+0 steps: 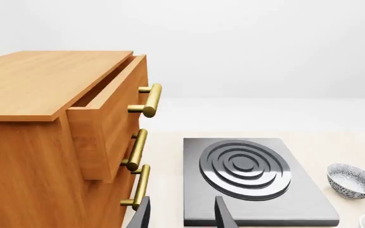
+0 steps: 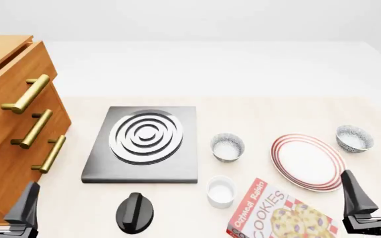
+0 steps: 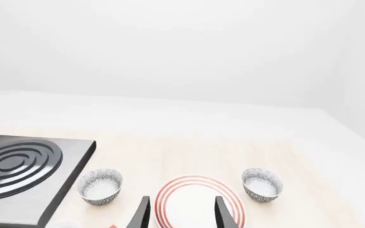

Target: Pick the akita bowl next to the plate and place it on the plate.

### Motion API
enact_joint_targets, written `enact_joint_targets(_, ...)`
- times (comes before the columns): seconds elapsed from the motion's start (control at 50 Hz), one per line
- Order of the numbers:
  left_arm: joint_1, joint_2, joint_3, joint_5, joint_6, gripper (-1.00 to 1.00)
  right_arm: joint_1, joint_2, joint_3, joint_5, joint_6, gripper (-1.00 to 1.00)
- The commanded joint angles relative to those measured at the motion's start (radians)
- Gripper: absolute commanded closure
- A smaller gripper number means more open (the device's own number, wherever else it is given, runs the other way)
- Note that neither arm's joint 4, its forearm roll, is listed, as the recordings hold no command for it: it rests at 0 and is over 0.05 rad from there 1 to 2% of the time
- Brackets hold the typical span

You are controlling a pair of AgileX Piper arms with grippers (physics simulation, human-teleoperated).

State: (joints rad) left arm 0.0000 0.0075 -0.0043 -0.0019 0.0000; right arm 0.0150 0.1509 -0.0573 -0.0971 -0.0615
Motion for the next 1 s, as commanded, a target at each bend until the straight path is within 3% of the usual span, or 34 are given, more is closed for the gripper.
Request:
enact_joint_targets(0.02,0.0,0.0,0.0,0.0,0.0,-1.0,0.016,0.115,-0.035,-0.078,-0.009,-1.0)
enact_joint_targets(1.0,0.0,0.0,0.0,0.0,0.0,-1.0,0.035,0.412,-0.141,-0.286,-0.03,-1.0)
